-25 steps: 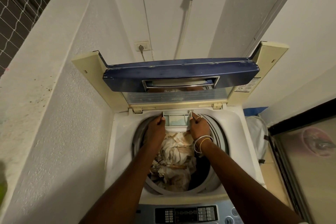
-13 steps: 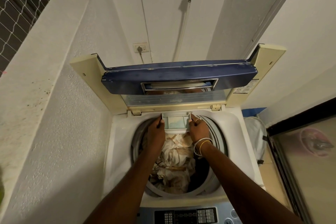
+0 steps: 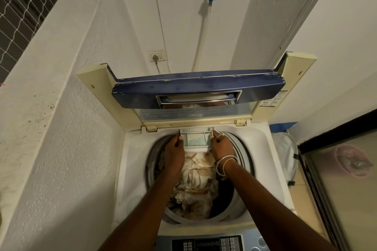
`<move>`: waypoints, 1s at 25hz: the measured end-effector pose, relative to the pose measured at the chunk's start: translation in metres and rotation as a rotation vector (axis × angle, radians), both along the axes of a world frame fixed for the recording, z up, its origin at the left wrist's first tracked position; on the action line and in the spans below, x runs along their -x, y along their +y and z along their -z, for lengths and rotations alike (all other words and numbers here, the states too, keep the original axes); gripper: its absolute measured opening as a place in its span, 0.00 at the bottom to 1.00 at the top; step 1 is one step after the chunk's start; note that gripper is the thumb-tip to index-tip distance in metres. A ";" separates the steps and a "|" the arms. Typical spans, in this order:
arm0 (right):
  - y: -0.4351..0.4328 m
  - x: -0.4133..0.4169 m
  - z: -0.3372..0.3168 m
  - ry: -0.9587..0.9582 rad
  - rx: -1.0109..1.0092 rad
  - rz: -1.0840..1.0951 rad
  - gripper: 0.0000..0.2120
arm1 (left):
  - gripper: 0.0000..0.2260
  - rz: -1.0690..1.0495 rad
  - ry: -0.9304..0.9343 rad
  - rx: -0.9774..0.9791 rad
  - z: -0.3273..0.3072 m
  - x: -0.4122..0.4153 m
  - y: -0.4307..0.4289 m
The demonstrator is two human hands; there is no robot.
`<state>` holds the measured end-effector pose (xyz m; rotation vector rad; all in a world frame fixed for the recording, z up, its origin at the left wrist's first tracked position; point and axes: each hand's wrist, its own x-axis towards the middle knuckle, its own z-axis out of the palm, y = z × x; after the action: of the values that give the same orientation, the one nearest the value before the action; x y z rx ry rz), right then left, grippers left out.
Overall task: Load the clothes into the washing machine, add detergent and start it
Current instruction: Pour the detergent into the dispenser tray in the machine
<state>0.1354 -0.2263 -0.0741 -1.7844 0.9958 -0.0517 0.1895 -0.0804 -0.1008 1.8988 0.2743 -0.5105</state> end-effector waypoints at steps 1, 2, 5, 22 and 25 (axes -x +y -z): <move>-0.001 0.000 0.000 0.000 -0.002 -0.002 0.14 | 0.19 -0.008 0.002 -0.002 0.001 0.002 0.000; -0.002 0.001 0.001 0.001 0.005 -0.013 0.14 | 0.19 -0.017 0.003 -0.006 0.000 0.004 -0.001; -0.001 0.002 0.000 0.017 0.023 -0.014 0.13 | 0.19 -0.013 -0.013 -0.030 -0.002 0.004 -0.001; 0.000 0.005 -0.002 -0.022 0.069 -0.056 0.13 | 0.18 0.011 0.037 -0.039 0.008 -0.005 0.000; 0.000 0.005 -0.001 -0.026 0.109 -0.077 0.13 | 0.19 0.018 0.059 -0.031 0.016 -0.007 0.001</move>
<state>0.1309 -0.2267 -0.0735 -1.9153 0.9193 -0.0824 0.1966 -0.0791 -0.1165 1.9203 0.3053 -0.5778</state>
